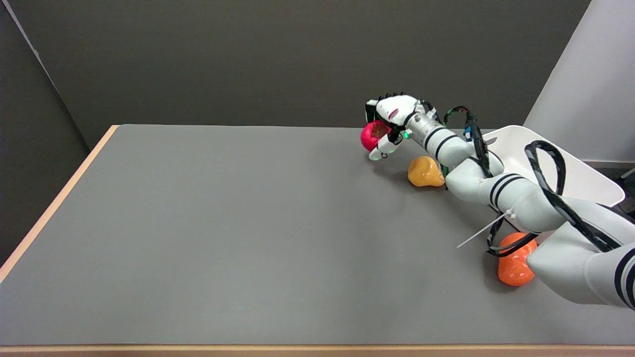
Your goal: Pick up tomato.
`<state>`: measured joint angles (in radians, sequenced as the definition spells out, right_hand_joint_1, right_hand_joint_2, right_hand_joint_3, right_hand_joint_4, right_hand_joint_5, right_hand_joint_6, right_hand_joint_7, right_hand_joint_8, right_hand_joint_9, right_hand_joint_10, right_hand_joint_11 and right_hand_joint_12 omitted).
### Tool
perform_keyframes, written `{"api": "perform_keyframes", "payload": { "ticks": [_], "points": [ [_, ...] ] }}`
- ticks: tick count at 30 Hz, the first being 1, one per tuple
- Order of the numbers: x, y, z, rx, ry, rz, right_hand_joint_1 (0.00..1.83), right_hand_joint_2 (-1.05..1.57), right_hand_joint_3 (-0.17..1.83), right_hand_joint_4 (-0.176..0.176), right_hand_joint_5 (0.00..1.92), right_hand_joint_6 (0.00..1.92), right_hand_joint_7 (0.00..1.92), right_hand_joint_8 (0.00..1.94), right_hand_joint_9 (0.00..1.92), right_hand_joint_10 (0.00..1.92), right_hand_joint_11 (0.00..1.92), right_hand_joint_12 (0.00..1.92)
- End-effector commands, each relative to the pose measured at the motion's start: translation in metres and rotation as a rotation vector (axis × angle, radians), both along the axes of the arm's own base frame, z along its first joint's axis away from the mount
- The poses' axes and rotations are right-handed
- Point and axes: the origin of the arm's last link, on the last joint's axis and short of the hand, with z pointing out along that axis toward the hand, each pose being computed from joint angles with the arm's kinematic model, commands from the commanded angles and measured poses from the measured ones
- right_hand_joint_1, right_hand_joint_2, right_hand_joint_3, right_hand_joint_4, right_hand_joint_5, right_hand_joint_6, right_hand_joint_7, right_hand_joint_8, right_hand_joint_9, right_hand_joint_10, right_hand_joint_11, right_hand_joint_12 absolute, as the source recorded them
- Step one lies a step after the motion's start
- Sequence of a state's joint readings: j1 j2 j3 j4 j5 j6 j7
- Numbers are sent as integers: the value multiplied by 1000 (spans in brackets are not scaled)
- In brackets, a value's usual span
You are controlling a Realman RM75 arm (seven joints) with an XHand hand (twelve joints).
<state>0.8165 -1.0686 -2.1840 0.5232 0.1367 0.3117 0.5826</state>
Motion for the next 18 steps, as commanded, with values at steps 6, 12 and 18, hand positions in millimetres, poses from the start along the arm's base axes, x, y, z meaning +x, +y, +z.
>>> {"api": "perform_keyframes", "payload": {
  "ticks": [6,12,18],
  "points": [
    [109,24,20,39,-14,358,1166,1123,294,-89,582,1555,860,1344,841,1284,778,1650],
    [160,69,59,-66,120,501,1165,1113,314,-78,586,1566,857,1342,843,1296,774,1663],
    [176,139,101,-193,151,558,1165,1108,321,-77,590,1560,858,1343,847,1306,773,1678]
  ]
}}
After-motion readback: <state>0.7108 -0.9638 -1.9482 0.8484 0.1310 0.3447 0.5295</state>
